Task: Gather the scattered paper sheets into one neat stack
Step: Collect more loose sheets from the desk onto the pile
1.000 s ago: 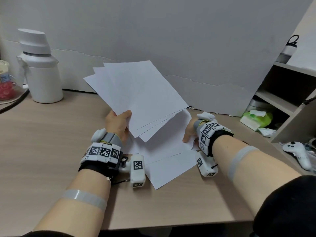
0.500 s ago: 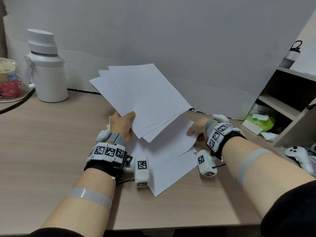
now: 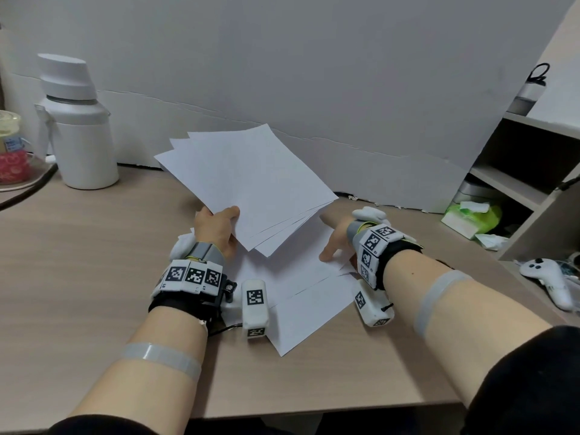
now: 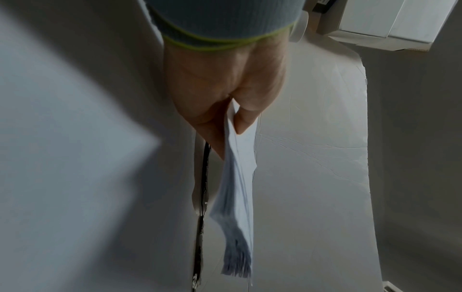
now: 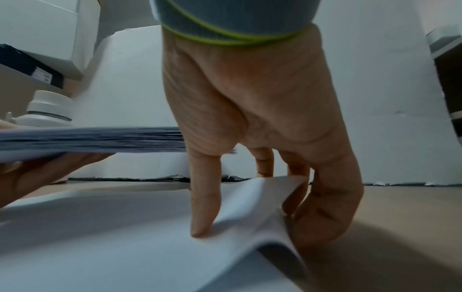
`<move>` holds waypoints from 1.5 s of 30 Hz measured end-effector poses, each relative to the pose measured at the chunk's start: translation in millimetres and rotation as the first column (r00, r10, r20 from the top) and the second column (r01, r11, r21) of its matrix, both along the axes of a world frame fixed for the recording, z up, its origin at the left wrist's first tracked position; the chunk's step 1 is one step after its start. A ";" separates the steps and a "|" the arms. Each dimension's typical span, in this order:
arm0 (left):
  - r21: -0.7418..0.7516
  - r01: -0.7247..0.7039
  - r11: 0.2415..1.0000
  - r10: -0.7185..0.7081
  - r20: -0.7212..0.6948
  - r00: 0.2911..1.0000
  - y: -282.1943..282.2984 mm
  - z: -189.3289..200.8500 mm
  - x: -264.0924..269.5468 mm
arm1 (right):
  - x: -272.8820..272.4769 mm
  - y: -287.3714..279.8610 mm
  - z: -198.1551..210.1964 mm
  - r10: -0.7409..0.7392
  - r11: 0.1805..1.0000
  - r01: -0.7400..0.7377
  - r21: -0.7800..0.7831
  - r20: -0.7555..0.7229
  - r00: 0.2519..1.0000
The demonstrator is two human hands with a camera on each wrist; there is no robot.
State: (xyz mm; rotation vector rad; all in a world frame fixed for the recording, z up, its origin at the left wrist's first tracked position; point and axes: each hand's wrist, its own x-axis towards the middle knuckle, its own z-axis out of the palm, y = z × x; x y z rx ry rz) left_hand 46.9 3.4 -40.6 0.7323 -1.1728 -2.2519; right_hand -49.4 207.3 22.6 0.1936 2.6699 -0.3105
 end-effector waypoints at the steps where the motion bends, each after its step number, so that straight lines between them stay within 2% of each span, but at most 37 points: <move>1: 0.001 -0.006 1.000 0.006 0.007 1.000 -0.5 -0.5 -0.1 | -0.8 -0.5 -1.2 0.041 0.994 -0.041 0.097 0.004 0.999; 4: -0.007 -0.011 1.000 0.011 0.001 1.000 -2.2 -3.5 -0.8 | -0.4 -5.8 -1.2 0.056 0.968 -0.069 0.242 0.057 0.997; 10: -0.024 -0.001 1.000 0.001 -0.006 1.000 -3.8 -5.6 -2.2 | -1.5 6.2 -0.4 0.065 0.975 -0.043 0.218 -0.098 0.993; 12: -0.028 0.004 1.000 -0.004 -0.001 1.000 -5.0 -6.9 -3.6 | -7.4 13.7 -2.8 0.069 0.993 -0.057 0.102 -0.110 0.992; 15: -0.001 0.024 1.000 -0.024 -0.016 1.000 -1.9 -4.6 -1.7 | -10.7 18.1 -2.8 -0.036 0.982 0.026 -0.185 -0.052 0.998; 18: 0.004 0.037 0.999 -0.036 -0.034 0.999 -0.3 -5.8 -3.4 | -15.7 23.0 7.0 -0.028 0.979 -0.022 -0.204 -0.242 0.970; 21: -0.002 0.067 0.998 -0.067 -0.063 0.996 0.9 -5.5 -4.0 | -24.0 25.4 24.8 -0.142 0.894 -0.055 -0.444 -0.398 0.906; 23: -0.004 0.091 0.996 -0.091 -0.058 0.994 0.7 -6.6 -4.8 | -25.7 24.1 39.6 -0.260 0.832 -0.075 -0.550 -0.506 0.822; 27: -0.036 0.151 0.988 -0.152 -0.009 0.988 0.5 -10.6 -7.1 | -12.9 19.8 83.1 -0.390 0.726 -0.221 -0.651 -0.656 0.646; 30: -0.061 0.209 0.976 -0.208 0.022 0.978 4.2 -10.3 -5.6 | -6.2 11.8 105.5 -0.394 0.616 -0.443 -0.651 -0.742 0.543; 32: -0.063 0.238 0.969 -0.237 0.031 0.971 6.4 -11.0 -5.9 | 2.1 1.9 110.3 -0.309 0.527 -0.589 -0.613 -0.784 0.539; 34: -0.067 0.265 0.962 -0.264 0.031 0.964 7.5 -11.2 -6.8 | 9.9 -8.9 105.7 -0.109 0.511 -0.656 -0.556 -0.799 0.592; 37: -0.060 0.299 0.952 -0.299 0.020 0.954 7.2 -9.7 -6.4 | 8.9 -19.7 78.2 0.299 0.630 -0.698 -0.340 -0.723 0.622; 40: -0.059 0.316 0.947 -0.318 -0.020 0.948 6.8 -13.0 -8.1 | 6.1 -18.1 49.8 0.576 0.672 -0.739 -0.052 -0.590 0.566; 42: -0.039 0.330 0.943 -0.332 -0.054 0.942 4.6 -15.4 -6.9 | 10.0 -15.1 41.6 0.682 0.656 -0.747 0.108 -0.508 0.526; 45: -0.081 0.330 0.941 -0.337 -0.091 0.937 6.6 -11.1 -2.6 | 9.8 -4.6 37.8 0.705 0.683 -0.706 0.188 -0.424 0.569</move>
